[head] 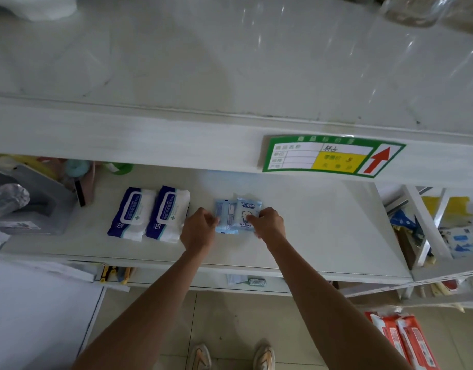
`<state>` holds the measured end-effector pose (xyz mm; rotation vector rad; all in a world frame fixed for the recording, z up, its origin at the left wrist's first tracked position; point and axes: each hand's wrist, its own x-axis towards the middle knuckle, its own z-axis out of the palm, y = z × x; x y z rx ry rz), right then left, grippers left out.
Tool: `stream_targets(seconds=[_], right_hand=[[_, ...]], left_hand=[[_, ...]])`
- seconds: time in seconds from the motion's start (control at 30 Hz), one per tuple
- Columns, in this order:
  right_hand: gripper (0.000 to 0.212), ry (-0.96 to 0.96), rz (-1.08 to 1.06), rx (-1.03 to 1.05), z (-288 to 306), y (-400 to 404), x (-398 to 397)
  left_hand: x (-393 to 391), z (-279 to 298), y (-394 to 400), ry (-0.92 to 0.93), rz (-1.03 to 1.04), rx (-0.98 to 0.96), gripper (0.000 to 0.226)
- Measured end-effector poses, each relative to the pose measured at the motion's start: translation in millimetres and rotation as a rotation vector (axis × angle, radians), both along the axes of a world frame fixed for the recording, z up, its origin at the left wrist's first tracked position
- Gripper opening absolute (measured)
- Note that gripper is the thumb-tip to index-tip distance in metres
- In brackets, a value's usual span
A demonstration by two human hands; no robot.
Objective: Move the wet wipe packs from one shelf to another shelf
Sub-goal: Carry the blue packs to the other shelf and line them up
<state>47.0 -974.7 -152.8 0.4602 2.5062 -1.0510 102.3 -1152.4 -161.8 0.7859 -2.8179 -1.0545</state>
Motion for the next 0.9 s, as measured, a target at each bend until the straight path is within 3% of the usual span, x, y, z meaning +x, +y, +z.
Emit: stream_targets(seconds=[0.43,0.7,0.9], right_hand=[[0.042,0.041,0.064,0.141,7.3,4.4,10.9],[0.041,0.056,0.015,0.09,4.7,-3.4,12.4],[0.053,0.116,-0.031,0.019,8.3,7.5,29.0]], left_hand=[[2.0,-12.7,-3.8,0.059,0.082,0.093,0.017],[4.8,-16.0,0.3,0.133,0.117,0.143,0.018],[53.6,-18.3,26.8,0.242,0.028,-0.014,0.057]])
